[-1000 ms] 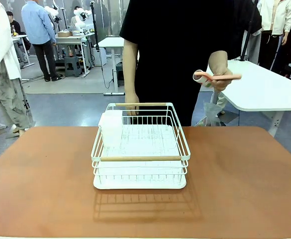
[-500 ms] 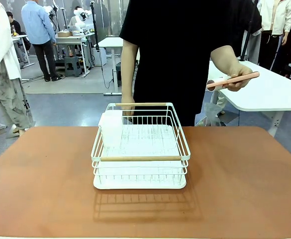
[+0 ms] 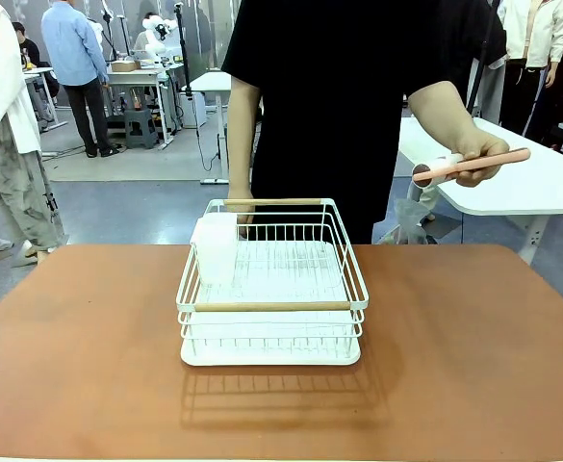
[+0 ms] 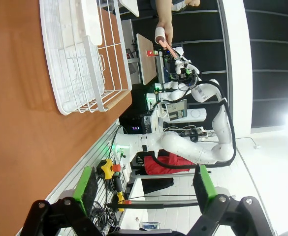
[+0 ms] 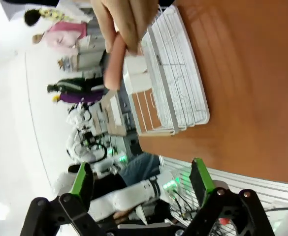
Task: Clean the table.
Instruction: Pick up the Lint Roller when the human hands it over.
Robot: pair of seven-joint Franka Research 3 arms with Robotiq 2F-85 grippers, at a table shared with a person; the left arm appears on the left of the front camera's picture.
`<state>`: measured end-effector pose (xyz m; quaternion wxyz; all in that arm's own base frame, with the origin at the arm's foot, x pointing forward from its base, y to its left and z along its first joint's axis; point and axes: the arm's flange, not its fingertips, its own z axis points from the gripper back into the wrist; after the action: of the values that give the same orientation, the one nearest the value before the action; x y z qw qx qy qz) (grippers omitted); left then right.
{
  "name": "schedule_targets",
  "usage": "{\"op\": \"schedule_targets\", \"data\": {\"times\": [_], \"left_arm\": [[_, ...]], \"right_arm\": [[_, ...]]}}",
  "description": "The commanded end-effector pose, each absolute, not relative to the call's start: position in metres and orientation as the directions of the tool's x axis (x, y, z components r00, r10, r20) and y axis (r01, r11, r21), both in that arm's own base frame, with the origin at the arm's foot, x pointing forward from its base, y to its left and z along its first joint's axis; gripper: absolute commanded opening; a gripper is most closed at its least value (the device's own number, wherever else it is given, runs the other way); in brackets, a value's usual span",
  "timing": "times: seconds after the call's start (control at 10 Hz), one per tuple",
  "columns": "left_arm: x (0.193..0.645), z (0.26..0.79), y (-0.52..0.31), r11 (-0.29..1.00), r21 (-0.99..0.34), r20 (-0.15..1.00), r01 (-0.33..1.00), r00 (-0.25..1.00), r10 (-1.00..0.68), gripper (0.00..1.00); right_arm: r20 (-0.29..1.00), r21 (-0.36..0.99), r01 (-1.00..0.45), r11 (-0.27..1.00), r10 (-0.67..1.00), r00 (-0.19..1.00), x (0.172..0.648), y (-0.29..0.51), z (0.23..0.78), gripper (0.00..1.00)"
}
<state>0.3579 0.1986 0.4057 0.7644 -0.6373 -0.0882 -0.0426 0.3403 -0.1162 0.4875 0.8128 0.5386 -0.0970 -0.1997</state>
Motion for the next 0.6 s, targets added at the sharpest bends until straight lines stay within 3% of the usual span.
{"op": "schedule_targets", "data": {"times": [0.0,0.5], "left_arm": [[0.356,0.406,0.200,0.182,-0.967,0.190,0.179,0.981,0.048,1.00],[0.356,0.406,0.200,0.182,-0.967,0.190,0.179,0.981,0.048,1.00]], "right_arm": [[-0.110,0.896,0.319,0.311,-0.540,0.834,0.334,-0.075,0.506,1.00],[-0.017,0.885,0.324,0.334,-0.673,0.739,0.348,-0.036,0.509,1.00]]}}
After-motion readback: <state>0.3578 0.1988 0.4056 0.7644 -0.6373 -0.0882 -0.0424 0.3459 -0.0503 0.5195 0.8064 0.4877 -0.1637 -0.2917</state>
